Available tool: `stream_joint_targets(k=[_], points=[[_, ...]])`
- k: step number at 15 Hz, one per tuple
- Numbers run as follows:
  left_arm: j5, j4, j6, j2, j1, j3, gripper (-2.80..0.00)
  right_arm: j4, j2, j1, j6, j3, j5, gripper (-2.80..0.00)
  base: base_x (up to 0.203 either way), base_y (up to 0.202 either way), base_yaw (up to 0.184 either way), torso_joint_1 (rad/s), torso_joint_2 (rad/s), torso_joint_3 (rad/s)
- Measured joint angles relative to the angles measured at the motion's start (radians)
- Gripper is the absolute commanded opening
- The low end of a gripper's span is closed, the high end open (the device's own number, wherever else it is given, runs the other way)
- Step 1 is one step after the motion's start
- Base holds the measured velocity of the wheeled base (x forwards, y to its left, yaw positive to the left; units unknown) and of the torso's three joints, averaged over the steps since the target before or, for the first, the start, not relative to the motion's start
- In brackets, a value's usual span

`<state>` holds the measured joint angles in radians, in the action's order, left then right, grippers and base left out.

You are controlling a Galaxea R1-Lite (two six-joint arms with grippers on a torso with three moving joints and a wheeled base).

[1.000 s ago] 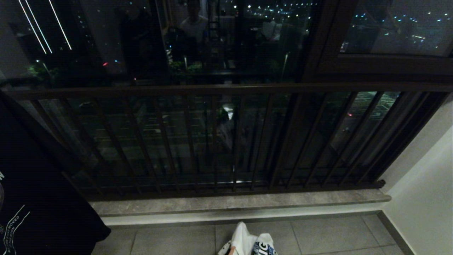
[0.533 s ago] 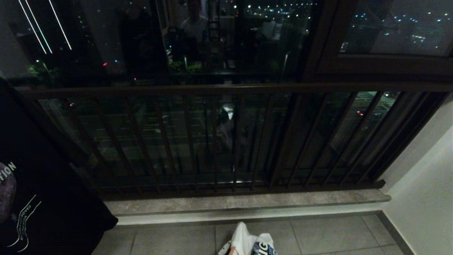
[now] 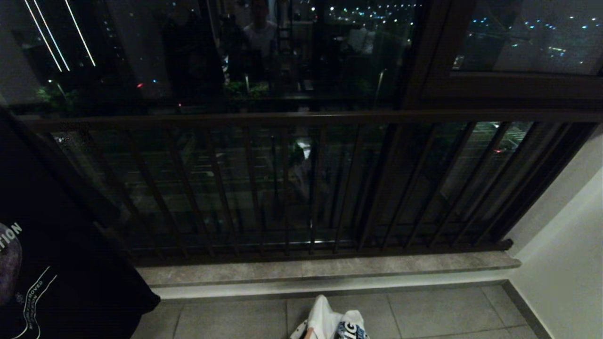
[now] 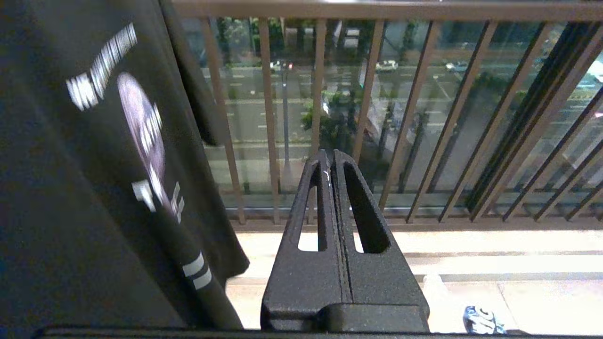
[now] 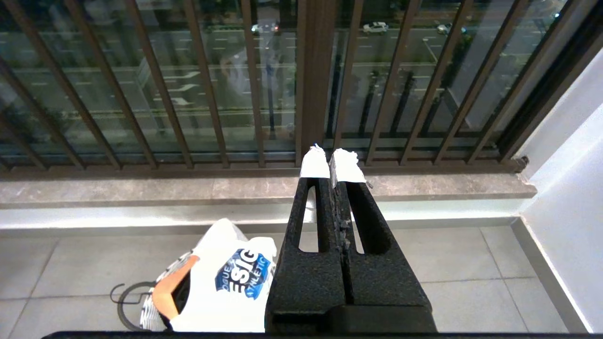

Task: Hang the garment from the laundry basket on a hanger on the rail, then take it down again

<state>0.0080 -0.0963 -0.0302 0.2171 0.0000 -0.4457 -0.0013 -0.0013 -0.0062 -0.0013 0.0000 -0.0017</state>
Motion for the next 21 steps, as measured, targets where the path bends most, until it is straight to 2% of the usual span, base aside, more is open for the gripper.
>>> stream_joint_targets(k=[3,7,11,15,18,21], points=[[0.039,-0.107,0.006,0.092,0.002,-0.163,-2.8,0.0,0.0,0.0,0.0,0.0,0.0,-2.8,0.0,0.0,0.0,0.0,0.0,0.0],[0.161,-0.211,0.014,0.208,0.004,-0.364,-2.8,0.0,0.0,0.0,0.0,0.0,0.0,-2.8,0.0,0.0,0.0,0.0,0.0,0.0],[0.21,-0.384,0.049,0.294,0.035,-0.632,-2.8,0.0,0.0,0.0,0.0,0.0,0.0,-2.8,0.0,0.0,0.0,0.0,0.0,0.0],[0.384,-0.59,0.159,0.394,0.082,-0.872,-2.8,0.0,0.0,0.0,0.0,0.0,0.0,-2.8,0.0,0.0,0.0,0.0,0.0,0.0],[0.535,-0.605,0.178,0.45,0.104,-0.92,-2.8,0.0,0.0,0.0,0.0,0.0,0.0,-2.8,0.0,0.0,0.0,0.0,0.0,0.0],[0.652,-0.607,0.178,0.475,0.107,-0.932,-2.8,0.0,0.0,0.0,0.0,0.0,0.0,-2.8,0.0,0.0,0.0,0.0,0.0,0.0]])
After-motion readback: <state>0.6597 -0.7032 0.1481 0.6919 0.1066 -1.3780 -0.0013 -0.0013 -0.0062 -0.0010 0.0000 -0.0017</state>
